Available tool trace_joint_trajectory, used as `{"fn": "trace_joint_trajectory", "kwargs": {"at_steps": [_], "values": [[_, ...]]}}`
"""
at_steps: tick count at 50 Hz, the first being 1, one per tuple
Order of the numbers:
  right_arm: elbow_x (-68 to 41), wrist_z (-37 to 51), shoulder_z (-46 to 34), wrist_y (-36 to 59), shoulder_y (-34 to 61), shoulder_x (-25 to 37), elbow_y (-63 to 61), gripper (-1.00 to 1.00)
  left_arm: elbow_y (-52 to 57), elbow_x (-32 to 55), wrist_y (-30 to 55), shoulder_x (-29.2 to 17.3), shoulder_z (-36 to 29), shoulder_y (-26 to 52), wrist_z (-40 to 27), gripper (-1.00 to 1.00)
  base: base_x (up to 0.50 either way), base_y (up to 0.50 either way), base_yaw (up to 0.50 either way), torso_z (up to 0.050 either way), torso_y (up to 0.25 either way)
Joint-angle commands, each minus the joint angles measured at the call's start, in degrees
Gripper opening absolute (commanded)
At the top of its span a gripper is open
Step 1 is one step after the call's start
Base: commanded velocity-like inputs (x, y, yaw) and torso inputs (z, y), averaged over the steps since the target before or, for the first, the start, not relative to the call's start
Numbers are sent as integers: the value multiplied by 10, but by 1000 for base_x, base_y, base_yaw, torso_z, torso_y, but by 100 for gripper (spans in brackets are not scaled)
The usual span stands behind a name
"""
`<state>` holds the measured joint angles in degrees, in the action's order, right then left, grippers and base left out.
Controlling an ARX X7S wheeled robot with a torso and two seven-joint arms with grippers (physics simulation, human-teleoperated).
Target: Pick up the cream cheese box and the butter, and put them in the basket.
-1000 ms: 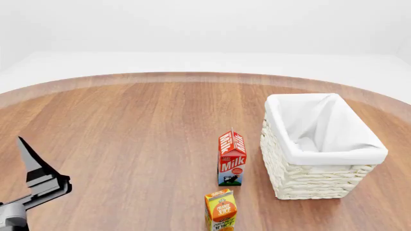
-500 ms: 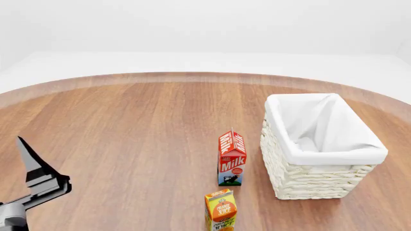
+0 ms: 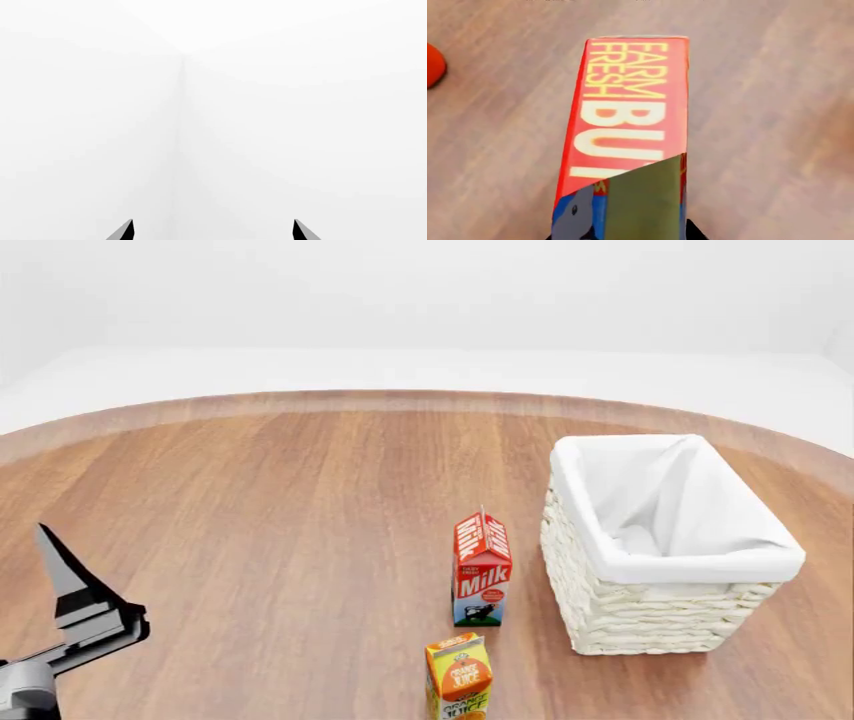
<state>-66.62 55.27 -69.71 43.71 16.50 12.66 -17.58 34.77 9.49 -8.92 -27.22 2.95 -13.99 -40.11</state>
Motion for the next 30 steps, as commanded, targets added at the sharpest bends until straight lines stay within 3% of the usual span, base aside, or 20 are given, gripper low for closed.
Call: {"fn": "trace_joint_trajectory", "kwargs": {"at_steps": [1, 12, 30], "values": [[-2, -17, 8, -8, 5, -13, 0, -100, -3, -8, -7, 11, 15, -2, 11, 100, 0, 3, 3, 0, 0], [5, 32, 11, 1, 22, -7, -68, -100, -3, -8, -7, 10, 14, -2, 11, 100, 0, 0, 0, 0, 0], [-3, 213, 31, 51, 96, -30, -309, -100, -2, -11, -7, 10, 12, -2, 10, 100, 0, 0, 0, 0, 0]]}}
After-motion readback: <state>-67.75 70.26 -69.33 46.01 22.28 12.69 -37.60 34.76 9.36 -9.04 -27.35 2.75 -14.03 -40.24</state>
